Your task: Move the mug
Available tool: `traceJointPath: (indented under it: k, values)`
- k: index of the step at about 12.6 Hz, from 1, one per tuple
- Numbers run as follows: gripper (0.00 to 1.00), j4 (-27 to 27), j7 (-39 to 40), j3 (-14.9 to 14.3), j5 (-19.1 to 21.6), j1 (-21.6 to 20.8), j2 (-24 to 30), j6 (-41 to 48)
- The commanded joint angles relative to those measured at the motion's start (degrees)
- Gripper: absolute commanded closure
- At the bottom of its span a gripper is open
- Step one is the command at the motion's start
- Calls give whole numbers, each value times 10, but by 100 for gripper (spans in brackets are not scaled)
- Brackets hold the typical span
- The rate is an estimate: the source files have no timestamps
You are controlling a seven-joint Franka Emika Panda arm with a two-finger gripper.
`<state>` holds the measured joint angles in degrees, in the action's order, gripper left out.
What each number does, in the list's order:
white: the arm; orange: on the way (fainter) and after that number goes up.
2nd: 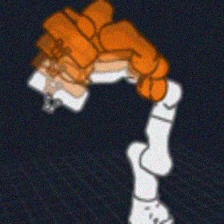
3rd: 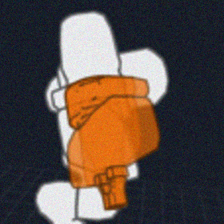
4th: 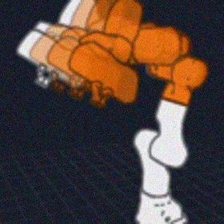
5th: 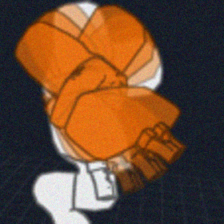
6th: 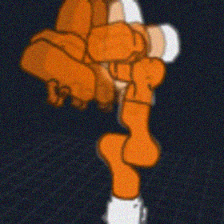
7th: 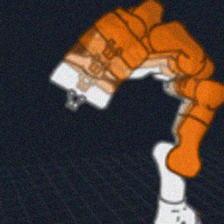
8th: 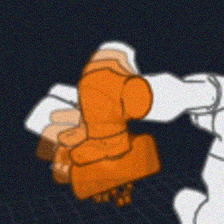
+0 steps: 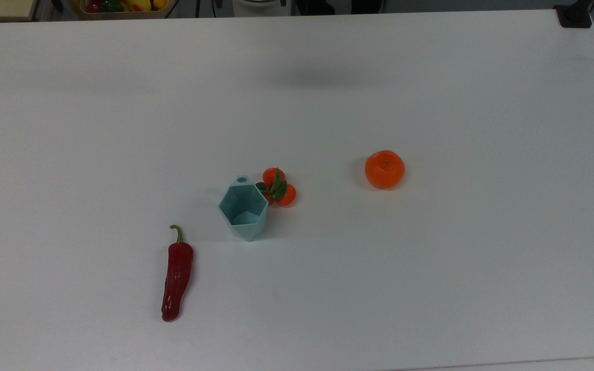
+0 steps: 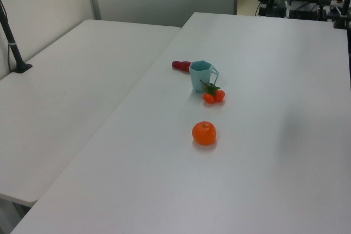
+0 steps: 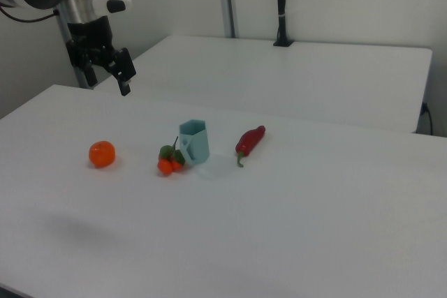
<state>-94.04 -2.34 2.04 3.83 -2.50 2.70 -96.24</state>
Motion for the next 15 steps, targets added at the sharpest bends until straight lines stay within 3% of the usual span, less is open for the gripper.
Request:
traceJointPath:
  k: [1,15]
  values:
    - [0,-17,5,-9,-8,-14,8,-17]
    - [0,-8,49,-10,-8,-8,-9,-19]
